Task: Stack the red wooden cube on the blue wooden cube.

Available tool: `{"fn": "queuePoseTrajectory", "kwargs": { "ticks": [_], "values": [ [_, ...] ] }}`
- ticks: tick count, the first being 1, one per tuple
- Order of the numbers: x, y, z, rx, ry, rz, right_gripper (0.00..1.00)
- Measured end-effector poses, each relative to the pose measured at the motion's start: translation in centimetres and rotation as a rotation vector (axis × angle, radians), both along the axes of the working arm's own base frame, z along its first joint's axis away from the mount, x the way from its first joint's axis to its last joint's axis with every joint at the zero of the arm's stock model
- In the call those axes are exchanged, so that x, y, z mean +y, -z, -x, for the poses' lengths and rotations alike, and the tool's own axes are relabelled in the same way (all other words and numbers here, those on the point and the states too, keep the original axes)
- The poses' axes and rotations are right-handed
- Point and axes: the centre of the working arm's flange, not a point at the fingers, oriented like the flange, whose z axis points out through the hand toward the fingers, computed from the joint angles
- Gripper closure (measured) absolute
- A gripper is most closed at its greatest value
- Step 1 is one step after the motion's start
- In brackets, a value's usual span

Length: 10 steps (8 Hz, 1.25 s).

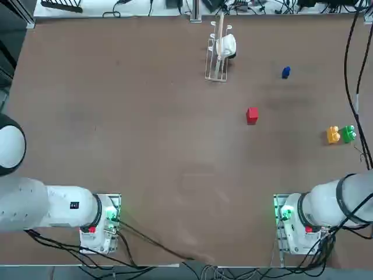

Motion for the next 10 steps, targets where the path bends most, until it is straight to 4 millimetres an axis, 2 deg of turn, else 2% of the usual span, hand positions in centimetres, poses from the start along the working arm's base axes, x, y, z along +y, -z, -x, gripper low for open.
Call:
{"fn": "queuePoseTrajectory", "kwargs": {
  "ticks": [3,4,5,7,8,9,10],
  "values": [
    [0.1,0.3,0.1,0.015,-0.005,0.000,0.00],
    [0.7,1.6,0.0,0.049,-0.016,-0.001,0.00],
    [1.8,3.5,0.0,0.090,-0.035,0.000,0.00],
    [5.4,8.1,0.0,0.153,-0.088,0.006,0.00],
    [7.2,11.2,0.2,0.145,-0.092,0.009,0.00],
    [8.9,15.0,0.8,0.116,-0.072,0.009,0.00],
    [10.6,19.3,2.3,0.081,-0.056,0.007,0.00]
  ]
}}
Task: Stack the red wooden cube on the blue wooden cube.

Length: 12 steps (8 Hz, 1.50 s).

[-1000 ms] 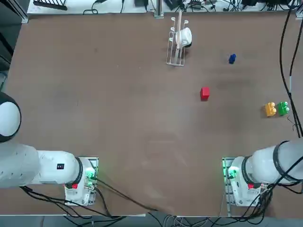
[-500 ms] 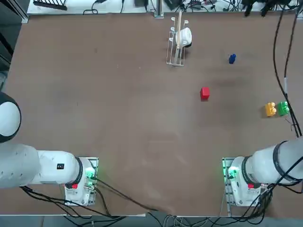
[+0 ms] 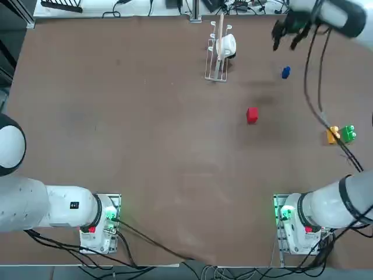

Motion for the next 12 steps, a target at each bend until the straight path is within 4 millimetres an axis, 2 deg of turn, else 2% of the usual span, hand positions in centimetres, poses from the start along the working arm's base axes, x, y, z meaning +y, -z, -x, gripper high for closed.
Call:
{"fn": "queuePoseTrajectory", "kwargs": {
  "ticks": [2,4,6,7,9,12],
  "values": [
    [1.9,7.0,5.3,-0.041,0.011,-0.005,0.00],
    [2.8,11.3,9.5,-0.082,0.046,-0.014,0.00],
    [4.3,15.1,12.7,-0.087,0.036,-0.024,0.00],
    [5.1,16.6,13.5,-0.073,0.021,-0.026,0.00],
    [5.7,18.5,13.9,-0.050,0.009,-0.030,0.00],
    [6.6,19.5,14.3,-0.045,-0.012,-0.036,0.00]
  ]
}}
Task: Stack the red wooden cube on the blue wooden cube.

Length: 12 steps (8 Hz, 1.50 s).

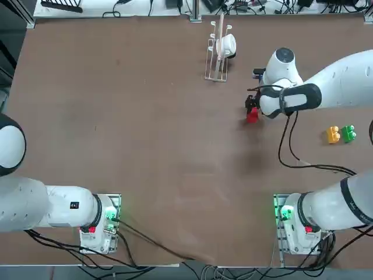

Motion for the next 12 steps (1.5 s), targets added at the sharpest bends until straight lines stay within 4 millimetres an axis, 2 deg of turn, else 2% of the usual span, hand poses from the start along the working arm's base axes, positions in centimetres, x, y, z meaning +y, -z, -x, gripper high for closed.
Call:
{"fn": "queuePoseTrajectory", "kwargs": {
  "ticks": [5,6,7,8,9,10,11,12],
  "values": [
    [0.2,2.9,0.5,0.036,-0.006,-0.003,0.02],
    [0.3,3.0,0.6,0.037,-0.012,-0.003,0.23],
    [0.4,2.8,0.4,0.032,-0.029,-0.004,0.30],
    [0.5,2.8,0.3,0.029,-0.058,-0.006,0.30],
    [0.6,2.2,-0.2,0.011,-0.091,-0.014,0.30],
    [0.6,0.8,-1.5,-0.023,-0.121,-0.023,0.30],
    [-0.3,-1.4,-3.3,-0.049,-0.152,-0.023,0.30],
    [-2.2,-4.2,-5.7,-0.068,-0.191,-0.017,0.30]
  ]
}}
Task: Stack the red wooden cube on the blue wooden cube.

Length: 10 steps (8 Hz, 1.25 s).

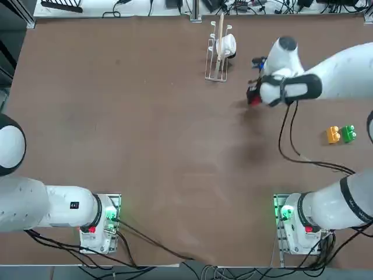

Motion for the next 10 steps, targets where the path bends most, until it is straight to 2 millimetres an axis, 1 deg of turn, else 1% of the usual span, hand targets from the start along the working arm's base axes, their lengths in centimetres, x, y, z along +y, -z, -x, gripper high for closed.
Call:
{"fn": "queuePoseTrajectory", "kwargs": {
  "ticks": [1,2,3,4,5,6,7,8,9,10],
  "values": [
    [-2.7,-2.8,-2.5,-0.020,-0.039,0.006,0.30],
    [-5.7,-5.0,-4.7,-0.032,-0.068,0.013,0.30],
    [-8.6,-6.3,-6.5,-0.029,-0.082,0.019,0.30],
    [-11.4,-6.7,-7.9,-0.021,-0.083,0.024,0.30],
    [-14.0,-6.2,-8.8,-0.011,-0.075,0.028,0.30],
    [-16.2,-5.1,-9.4,0.007,-0.062,0.032,0.30],
    [-17.5,-3.8,-9.7,0.025,-0.047,0.032,0.30],
    [-18.4,-2.9,-10.0,0.037,-0.034,0.031,0.30],
    [-18.8,-2.6,-10.6,0.037,-0.026,0.030,0.30],
    [-19.2,-2.7,-11.3,0.028,-0.020,0.030,0.30]
  ]
}}
